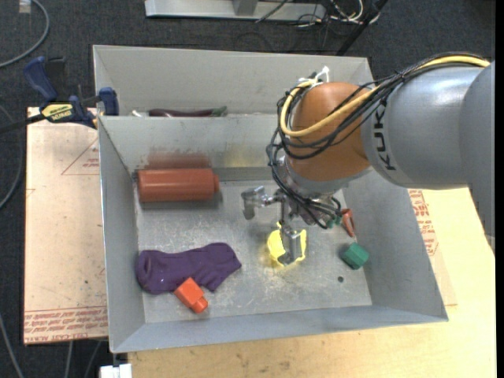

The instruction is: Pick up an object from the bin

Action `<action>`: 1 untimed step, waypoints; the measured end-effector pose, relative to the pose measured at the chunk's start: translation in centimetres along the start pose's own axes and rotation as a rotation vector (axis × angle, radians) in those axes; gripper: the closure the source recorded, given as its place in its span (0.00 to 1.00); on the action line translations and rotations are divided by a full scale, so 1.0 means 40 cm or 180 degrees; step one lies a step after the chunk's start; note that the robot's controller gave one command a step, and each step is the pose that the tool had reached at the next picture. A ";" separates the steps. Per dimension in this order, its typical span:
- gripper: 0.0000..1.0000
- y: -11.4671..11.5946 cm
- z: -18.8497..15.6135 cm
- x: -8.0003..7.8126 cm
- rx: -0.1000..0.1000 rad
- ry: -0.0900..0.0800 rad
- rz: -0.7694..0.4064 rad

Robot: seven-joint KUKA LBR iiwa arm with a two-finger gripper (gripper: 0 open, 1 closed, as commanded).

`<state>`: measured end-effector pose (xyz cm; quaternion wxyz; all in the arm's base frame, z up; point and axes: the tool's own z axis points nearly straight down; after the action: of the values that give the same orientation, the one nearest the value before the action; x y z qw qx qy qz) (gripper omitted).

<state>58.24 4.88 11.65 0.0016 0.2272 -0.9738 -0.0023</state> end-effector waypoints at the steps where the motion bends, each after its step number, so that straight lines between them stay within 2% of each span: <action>1: 0.00 -0.053 -0.003 0.044 -0.0001 0.0005 -0.0363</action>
Offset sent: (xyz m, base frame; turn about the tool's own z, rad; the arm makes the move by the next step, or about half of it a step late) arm 0.0246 -0.0543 -0.0379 -0.2181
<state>57.61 2.21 11.78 0.0022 0.2823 -0.9593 -0.0023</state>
